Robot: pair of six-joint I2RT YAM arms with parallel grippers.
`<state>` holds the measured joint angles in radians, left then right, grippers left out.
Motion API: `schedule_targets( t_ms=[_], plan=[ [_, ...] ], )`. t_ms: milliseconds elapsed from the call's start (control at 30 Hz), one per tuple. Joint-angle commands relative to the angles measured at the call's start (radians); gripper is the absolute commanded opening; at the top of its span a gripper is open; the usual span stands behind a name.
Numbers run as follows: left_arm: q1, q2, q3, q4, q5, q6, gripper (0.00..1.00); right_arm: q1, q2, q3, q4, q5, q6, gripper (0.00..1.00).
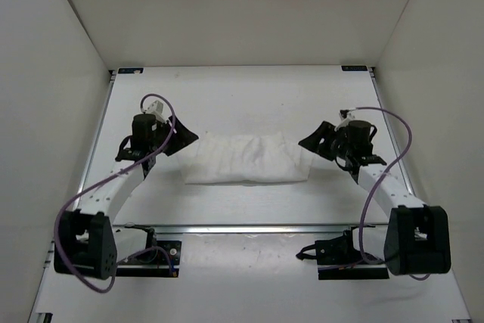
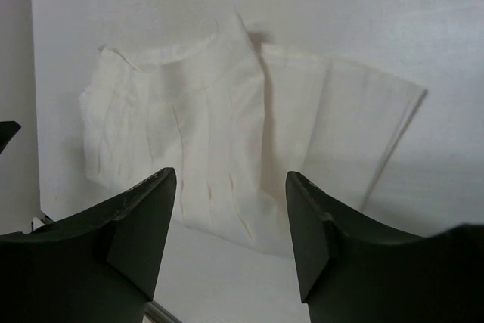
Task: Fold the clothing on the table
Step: Fold the skirt
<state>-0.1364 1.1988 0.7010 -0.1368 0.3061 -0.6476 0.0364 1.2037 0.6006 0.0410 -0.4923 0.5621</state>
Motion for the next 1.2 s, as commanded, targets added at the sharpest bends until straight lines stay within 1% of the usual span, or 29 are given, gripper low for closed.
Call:
schedule_targets(
  t_ms=[0,100,133,200,300,367,433,500,633,667,700,767,800,833,867,900,967,1000,1033,1067,1100,1133,1167],
  plan=[
    [-0.029,-0.105,-0.108,-0.064,-0.067,0.019,0.68,0.005,-0.09,-0.135,0.002,0.072,0.054,0.58],
    [-0.037,-0.165,-0.164,-0.107,-0.101,0.042,0.69,-0.003,-0.139,-0.221,-0.003,0.08,0.041,0.59],
    [-0.034,-0.168,-0.187,-0.115,-0.111,0.04,0.71,-0.01,-0.153,-0.257,0.002,0.084,0.045,0.59],
    [-0.028,-0.159,-0.213,-0.125,-0.098,0.057,0.7,-0.02,-0.161,-0.3,0.026,0.077,0.051,0.59],
    [-0.048,-0.14,-0.253,-0.107,-0.111,0.062,0.7,-0.017,-0.148,-0.325,0.049,0.078,0.067,0.59],
    [-0.057,-0.14,-0.281,-0.089,-0.119,0.052,0.71,-0.006,-0.124,-0.329,0.066,0.081,0.064,0.59],
    [-0.054,-0.137,-0.288,-0.083,-0.122,0.049,0.71,-0.012,-0.093,-0.338,0.106,0.046,0.076,0.6],
    [-0.063,-0.13,-0.293,-0.08,-0.127,0.049,0.71,-0.004,-0.035,-0.354,0.137,0.02,0.087,0.58],
    [-0.065,-0.117,-0.301,-0.075,-0.143,0.058,0.71,0.029,0.013,-0.331,0.158,0.012,0.087,0.56],
    [-0.06,-0.123,-0.311,-0.073,-0.154,0.057,0.71,0.039,0.026,-0.328,0.169,0.012,0.087,0.53],
    [-0.063,-0.116,-0.305,-0.072,-0.16,0.058,0.7,0.046,0.028,-0.329,0.175,0.009,0.096,0.49],
    [-0.062,-0.098,-0.319,-0.06,-0.16,0.062,0.7,0.048,0.027,-0.337,0.175,0.023,0.093,0.45],
    [-0.065,-0.091,-0.311,-0.057,-0.171,0.06,0.71,0.046,0.016,-0.341,0.18,0.027,0.096,0.4],
    [-0.063,-0.076,-0.308,-0.057,-0.183,0.071,0.71,0.049,0.01,-0.344,0.184,0.034,0.097,0.38],
    [-0.072,-0.065,-0.307,-0.052,-0.189,0.066,0.71,0.045,0.004,-0.349,0.194,0.034,0.101,0.31],
    [-0.072,-0.059,-0.307,-0.044,-0.197,0.065,0.72,0.045,0.0,-0.349,0.198,0.029,0.104,0.21],
    [-0.075,-0.039,-0.314,-0.026,-0.194,0.062,0.73,0.04,0.002,-0.348,0.195,0.031,0.091,0.14],
    [-0.078,-0.025,-0.316,-0.012,-0.188,0.057,0.72,0.04,0.002,-0.348,0.191,0.026,0.087,0.07],
    [-0.081,-0.018,-0.316,-0.006,-0.185,0.058,0.67,0.037,-0.003,-0.348,0.183,0.023,0.084,0.02],
    [-0.094,0.001,-0.31,0.011,-0.183,0.062,0.48,0.034,-0.003,-0.341,0.181,0.023,0.081,0.0],
    [-0.1,0.013,-0.305,0.023,-0.183,0.065,0.26,0.024,-0.003,-0.329,0.165,0.015,0.072,0.0],
    [-0.11,0.022,-0.304,0.031,-0.171,0.065,0.17,0.017,-0.004,-0.32,0.152,0.003,0.059,0.0],
    [-0.12,0.034,-0.296,0.046,-0.147,0.057,0.01,-0.004,-0.016,-0.297,0.126,-0.03,0.044,0.0]
  ],
)
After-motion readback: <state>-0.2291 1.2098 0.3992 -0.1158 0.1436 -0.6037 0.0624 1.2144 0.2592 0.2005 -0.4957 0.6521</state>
